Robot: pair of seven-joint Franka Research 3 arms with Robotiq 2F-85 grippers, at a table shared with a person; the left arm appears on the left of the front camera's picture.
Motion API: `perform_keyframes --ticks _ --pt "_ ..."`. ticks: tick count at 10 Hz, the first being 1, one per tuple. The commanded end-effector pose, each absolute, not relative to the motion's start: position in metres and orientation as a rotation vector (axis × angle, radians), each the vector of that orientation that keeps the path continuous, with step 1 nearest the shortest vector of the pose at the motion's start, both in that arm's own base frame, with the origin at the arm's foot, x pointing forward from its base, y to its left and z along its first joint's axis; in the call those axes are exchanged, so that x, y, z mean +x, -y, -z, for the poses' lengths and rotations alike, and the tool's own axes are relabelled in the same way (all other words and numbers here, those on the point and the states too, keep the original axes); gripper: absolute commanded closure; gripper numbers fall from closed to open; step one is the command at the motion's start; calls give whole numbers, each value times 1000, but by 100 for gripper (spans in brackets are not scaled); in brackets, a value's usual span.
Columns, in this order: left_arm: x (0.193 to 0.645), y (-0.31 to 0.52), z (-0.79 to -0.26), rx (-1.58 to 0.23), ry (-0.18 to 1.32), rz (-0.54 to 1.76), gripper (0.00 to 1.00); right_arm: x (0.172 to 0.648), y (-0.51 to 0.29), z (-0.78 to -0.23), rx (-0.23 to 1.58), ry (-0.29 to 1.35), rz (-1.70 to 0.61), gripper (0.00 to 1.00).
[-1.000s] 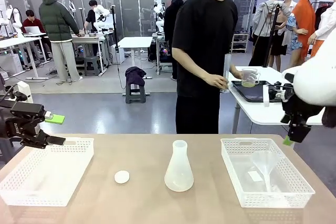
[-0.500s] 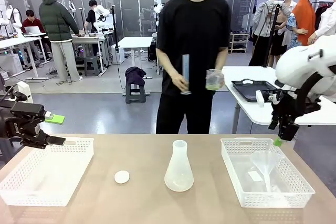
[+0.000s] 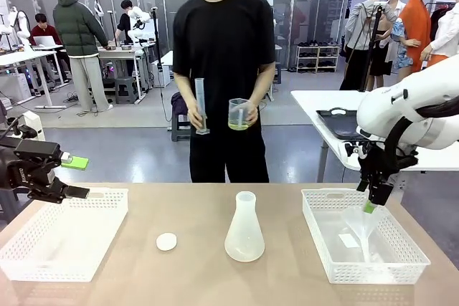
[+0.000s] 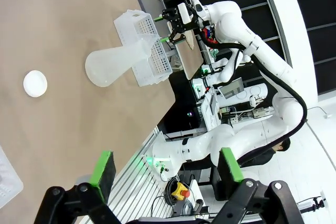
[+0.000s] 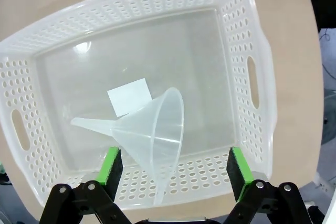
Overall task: Prepare the solutions needed for the experiment.
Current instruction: Pick up the Plastic Funnel and insert it into the Big flask.
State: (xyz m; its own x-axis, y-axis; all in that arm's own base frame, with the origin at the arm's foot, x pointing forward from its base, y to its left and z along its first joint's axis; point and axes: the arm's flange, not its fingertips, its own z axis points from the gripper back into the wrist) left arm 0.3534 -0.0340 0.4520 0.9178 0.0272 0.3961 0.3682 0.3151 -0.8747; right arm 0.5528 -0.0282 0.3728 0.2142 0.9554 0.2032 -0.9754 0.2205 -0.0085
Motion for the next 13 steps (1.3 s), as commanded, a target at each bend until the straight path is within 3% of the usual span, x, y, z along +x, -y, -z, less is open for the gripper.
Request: perform_keyframes --ticks 1,4,5,6,7,8,9,10,11,12,13 --pt "353 37 -453 -1265 376 226 0 562 35 -368 168 133 -1355 0" --pt "353 37 -453 -1265 376 226 0 569 37 -345 239 91 -1371 0" --pt "353 37 -453 -1265 376 226 0 570 38 -340 244 90 -1375 5" --pt "353 37 -453 -1265 376 226 0 571 39 -339 239 103 -1398 20" --pt "353 37 -453 -1265 376 226 0 571 39 -339 233 106 -1395 25" --pt "353 37 -453 -1265 376 226 0 572 39 -340 241 107 -1382 40" --pt "353 37 -453 -1265 376 226 0 573 39 -340 253 99 -1383 45" --pt "353 37 -453 -1265 376 226 0 574 39 -339 257 89 -1387 60" --pt "353 37 -453 -1265 376 226 0 575 38 -340 261 80 -1392 65" --pt "353 37 -453 -1265 376 226 0 575 38 -341 267 73 -1398 80" --pt "353 37 -453 -1265 376 226 0 574 37 -342 276 66 -1400 84"
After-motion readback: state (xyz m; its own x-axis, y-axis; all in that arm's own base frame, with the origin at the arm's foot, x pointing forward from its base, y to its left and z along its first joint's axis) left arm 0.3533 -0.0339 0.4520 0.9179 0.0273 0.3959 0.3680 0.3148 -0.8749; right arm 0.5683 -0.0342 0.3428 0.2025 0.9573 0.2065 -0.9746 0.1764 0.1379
